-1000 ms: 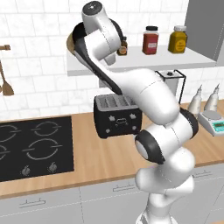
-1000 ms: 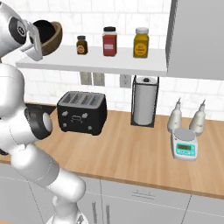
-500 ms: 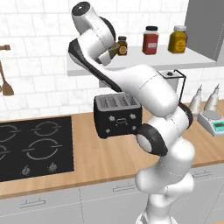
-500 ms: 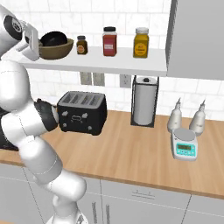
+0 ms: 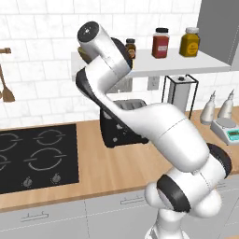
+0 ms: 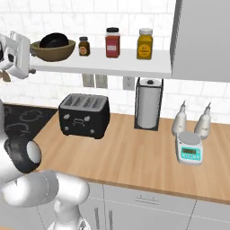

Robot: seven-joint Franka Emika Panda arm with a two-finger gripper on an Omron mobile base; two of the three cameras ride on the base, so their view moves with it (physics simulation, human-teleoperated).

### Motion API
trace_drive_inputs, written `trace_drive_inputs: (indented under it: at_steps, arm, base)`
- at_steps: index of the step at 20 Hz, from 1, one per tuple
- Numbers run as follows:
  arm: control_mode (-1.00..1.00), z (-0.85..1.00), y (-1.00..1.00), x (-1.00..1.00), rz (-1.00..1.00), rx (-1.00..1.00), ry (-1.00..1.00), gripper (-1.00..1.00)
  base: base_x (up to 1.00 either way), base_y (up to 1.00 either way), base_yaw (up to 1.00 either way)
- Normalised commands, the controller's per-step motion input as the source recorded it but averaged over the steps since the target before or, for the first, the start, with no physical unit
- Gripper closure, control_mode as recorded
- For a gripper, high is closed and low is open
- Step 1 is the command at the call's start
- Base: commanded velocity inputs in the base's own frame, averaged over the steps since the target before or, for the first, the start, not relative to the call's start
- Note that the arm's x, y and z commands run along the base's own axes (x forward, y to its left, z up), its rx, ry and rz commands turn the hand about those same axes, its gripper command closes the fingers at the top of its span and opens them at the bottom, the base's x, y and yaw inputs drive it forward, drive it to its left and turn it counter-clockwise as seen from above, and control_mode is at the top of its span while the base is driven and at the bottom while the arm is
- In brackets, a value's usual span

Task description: Pick up the bowls on the counter and stack them on top of one another in the open cabinet. Place the smaller bowl on top of the larger bowl.

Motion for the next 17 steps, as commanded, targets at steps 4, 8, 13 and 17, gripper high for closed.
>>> trace_drive_inputs:
  at_steps: [4,8,13,17]
  arm:
    - [-1.0,-1.0,-0.83,-1.0,0.0,0.0,-0.23,-1.0]
    - [-1.0,-1.0,-1.0,-1.0,-0.03,0.02,-0.09,-1.0]
    - [-1.0,-1.0,-1.0,-1.0,-0.11,0.05,0.0,-1.0]
    - [-1.0,-0.98,-1.0,-1.0,-0.17,0.11,0.04,-1.0]
  base:
    - [0.0,0.0,0.0]
    - [0.0,0.0,0.0]
    - [0.0,0.0,0.0]
    - [0.0,0.0,0.0]
